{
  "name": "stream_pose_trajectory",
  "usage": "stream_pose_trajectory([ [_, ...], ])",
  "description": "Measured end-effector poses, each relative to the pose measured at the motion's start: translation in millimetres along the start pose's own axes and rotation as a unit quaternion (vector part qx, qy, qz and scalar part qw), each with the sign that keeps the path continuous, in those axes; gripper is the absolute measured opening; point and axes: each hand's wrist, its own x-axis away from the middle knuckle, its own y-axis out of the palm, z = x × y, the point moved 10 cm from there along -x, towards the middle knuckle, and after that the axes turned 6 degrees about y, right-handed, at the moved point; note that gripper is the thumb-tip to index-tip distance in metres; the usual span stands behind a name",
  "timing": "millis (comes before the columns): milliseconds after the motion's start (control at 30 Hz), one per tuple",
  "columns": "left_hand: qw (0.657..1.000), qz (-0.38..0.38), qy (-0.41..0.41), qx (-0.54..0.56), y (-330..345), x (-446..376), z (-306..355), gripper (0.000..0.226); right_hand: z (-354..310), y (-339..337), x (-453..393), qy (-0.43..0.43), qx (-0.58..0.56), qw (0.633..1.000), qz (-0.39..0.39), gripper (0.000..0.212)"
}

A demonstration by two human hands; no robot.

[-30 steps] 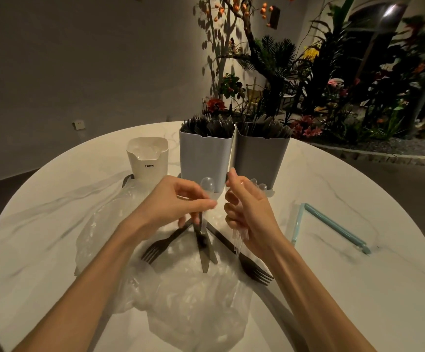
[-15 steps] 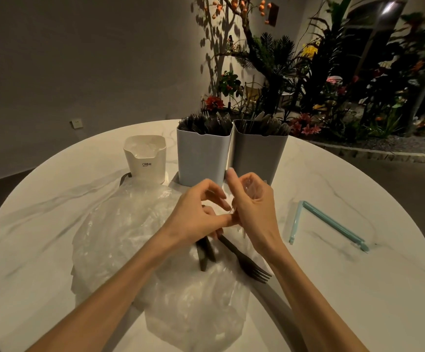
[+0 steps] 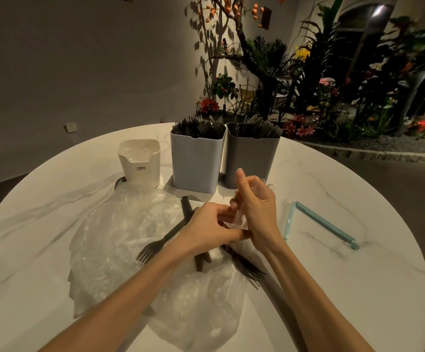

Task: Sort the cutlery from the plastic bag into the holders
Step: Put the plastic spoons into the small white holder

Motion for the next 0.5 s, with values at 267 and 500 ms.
stream_pose_trajectory([
  [267, 0.999, -0.027, -0.011, 0.039, 8.6, -0.3, -12.8, 0.029, 14.8, 17.7, 1.4, 0.11, -0.087, 0.983, -0.117, 0.077],
  [500, 0.999, -0.019, -0.015, 0.031, 9.3, -2.1, -16.2, 0.031, 15.2, 14.9, 1.2, 0.138, -0.073, 0.982, -0.11, 0.053],
])
